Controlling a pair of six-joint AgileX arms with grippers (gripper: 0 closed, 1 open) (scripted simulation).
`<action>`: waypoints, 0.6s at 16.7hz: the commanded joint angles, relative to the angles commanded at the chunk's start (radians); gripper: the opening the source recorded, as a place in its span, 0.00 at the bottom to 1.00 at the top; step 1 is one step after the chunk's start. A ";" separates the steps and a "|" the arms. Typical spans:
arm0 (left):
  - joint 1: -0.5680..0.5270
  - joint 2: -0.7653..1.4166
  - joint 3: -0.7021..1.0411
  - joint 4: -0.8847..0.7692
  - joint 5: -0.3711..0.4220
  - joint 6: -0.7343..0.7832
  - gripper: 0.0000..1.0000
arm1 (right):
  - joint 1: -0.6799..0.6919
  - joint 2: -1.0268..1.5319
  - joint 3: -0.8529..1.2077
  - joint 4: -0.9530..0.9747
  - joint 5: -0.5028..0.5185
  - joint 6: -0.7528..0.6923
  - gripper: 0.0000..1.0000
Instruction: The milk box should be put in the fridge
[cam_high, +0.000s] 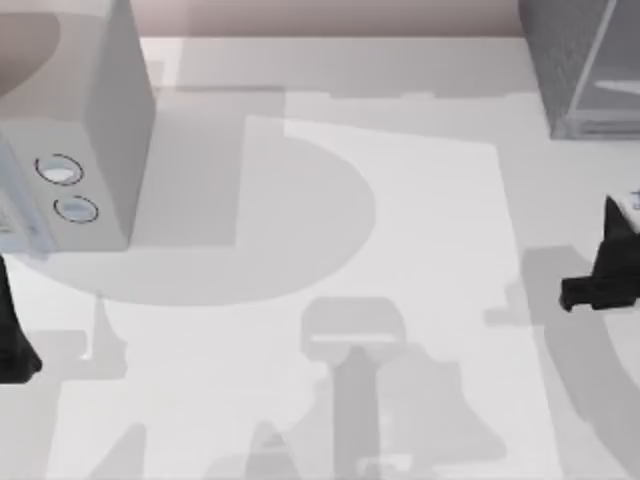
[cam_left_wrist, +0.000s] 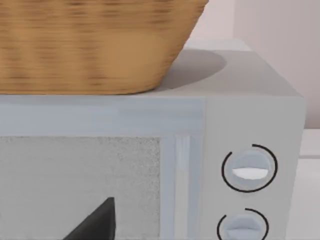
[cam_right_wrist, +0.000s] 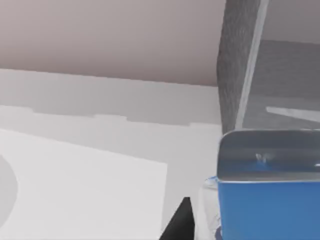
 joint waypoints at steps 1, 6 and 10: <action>0.000 0.000 0.000 0.000 0.000 0.000 1.00 | -0.056 -0.109 -0.043 -0.057 -0.057 -0.003 0.00; 0.000 0.000 0.000 0.000 0.000 0.000 1.00 | -0.312 -0.586 -0.205 -0.301 -0.296 -0.024 0.00; 0.000 0.000 0.000 0.000 0.000 0.000 1.00 | -0.461 -0.836 -0.246 -0.428 -0.412 -0.041 0.00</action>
